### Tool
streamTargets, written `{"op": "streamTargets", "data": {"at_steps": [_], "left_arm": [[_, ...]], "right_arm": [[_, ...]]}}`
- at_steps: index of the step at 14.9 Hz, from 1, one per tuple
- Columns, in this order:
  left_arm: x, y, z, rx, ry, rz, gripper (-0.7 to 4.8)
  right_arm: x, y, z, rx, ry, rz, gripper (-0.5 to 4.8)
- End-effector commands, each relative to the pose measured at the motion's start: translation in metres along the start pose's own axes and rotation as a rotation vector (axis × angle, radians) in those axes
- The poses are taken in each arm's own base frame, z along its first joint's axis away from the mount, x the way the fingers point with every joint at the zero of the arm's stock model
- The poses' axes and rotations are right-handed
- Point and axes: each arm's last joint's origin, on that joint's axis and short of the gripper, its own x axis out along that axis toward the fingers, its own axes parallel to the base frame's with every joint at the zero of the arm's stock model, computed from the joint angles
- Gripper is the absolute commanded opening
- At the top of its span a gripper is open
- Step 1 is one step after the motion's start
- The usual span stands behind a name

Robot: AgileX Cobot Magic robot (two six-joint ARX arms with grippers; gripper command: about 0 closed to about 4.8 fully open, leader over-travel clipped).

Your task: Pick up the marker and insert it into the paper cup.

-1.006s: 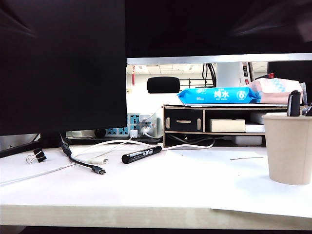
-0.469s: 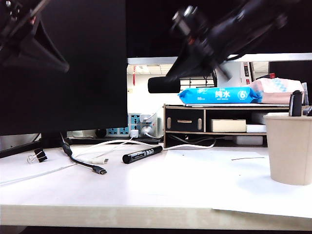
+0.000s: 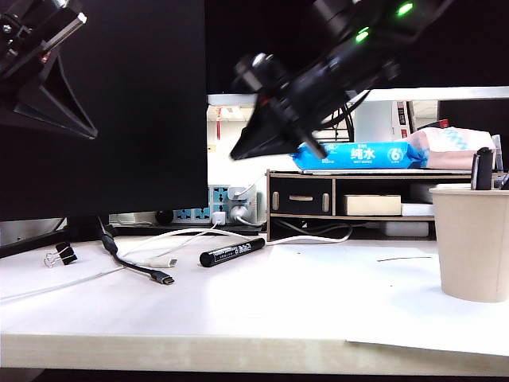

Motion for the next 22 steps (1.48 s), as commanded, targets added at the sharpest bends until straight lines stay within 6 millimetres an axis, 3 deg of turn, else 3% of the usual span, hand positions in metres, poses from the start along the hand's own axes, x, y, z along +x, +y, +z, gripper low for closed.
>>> {"op": "streamTargets", "data": {"at_steps": [1, 3, 6, 7, 11, 16, 22], "left_arm": [[-0.001, 0.0, 0.002, 0.006, -0.011, 0.002, -0.05], [-0.001, 0.0, 0.002, 0.008, -0.011, 0.002, -0.05], [-0.001, 0.0, 0.002, 0.009, -0.011, 0.002, -0.05], [-0.001, 0.0, 0.002, 0.018, -0.011, 0.002, -0.05], [-0.001, 0.0, 0.002, 0.029, -0.01, -0.001, -0.05], [-0.001, -0.001, 0.002, 0.042, -0.013, -0.003, -0.05], [-0.001, -0.001, 0.002, 0.139, -0.01, -0.02, -0.05]], "right_arm": [[0.017, 0.001, -0.005, 0.006, 0.029, -0.081, -0.06], [0.023, 0.005, -0.012, 0.01, 0.048, -0.204, -0.03], [0.026, 0.009, -0.007, 0.186, 0.011, -0.234, 1.1], [0.026, 0.01, -0.005, 0.232, 0.0, -0.232, 1.18], [0.035, 0.008, 0.007, 0.364, 0.014, -0.263, 1.17], [0.057, 0.006, 0.015, 0.511, 0.231, -0.329, 1.17], [0.045, 0.016, 0.026, 0.52, 0.27, -0.43, 1.17]]}}
